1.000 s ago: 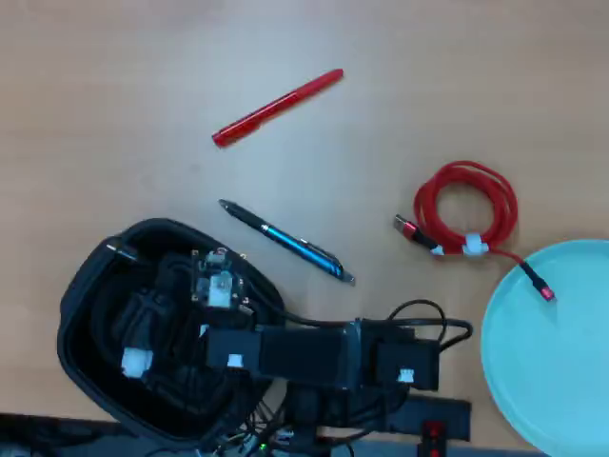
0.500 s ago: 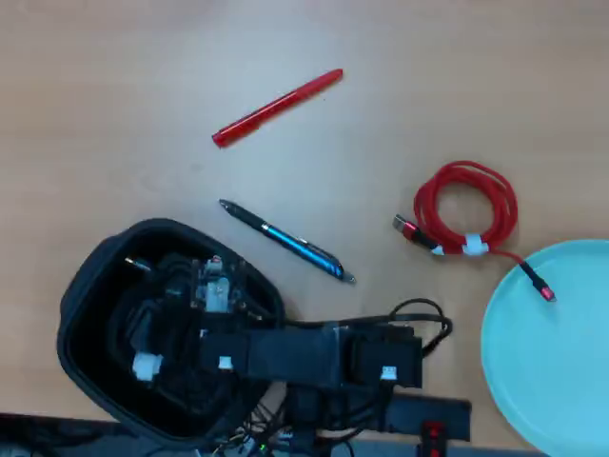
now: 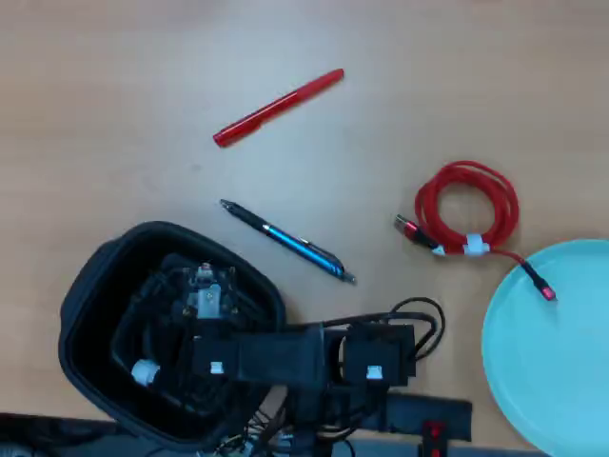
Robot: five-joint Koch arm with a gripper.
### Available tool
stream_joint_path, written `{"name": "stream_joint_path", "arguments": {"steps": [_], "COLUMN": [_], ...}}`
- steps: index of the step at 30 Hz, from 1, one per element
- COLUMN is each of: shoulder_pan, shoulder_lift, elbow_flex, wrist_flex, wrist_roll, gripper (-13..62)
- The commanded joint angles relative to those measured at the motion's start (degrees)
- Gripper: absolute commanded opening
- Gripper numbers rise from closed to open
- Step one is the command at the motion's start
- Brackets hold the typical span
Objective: Put a black charging cable in a black bowl and put a red charging cable in a green bowl
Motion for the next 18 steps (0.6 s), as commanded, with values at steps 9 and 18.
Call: {"name": "stream_joint_path", "arguments": {"steps": [9, 18], "shoulder_pan": [15.3, 39.2], "shoulder_lift": [4.8, 4.4], "elbow_flex": [-23.6, -25.9], "wrist_flex": [18.7, 11.1], "wrist_roll": [-9.8, -26.7], "gripper": [38.9, 38.9]}}
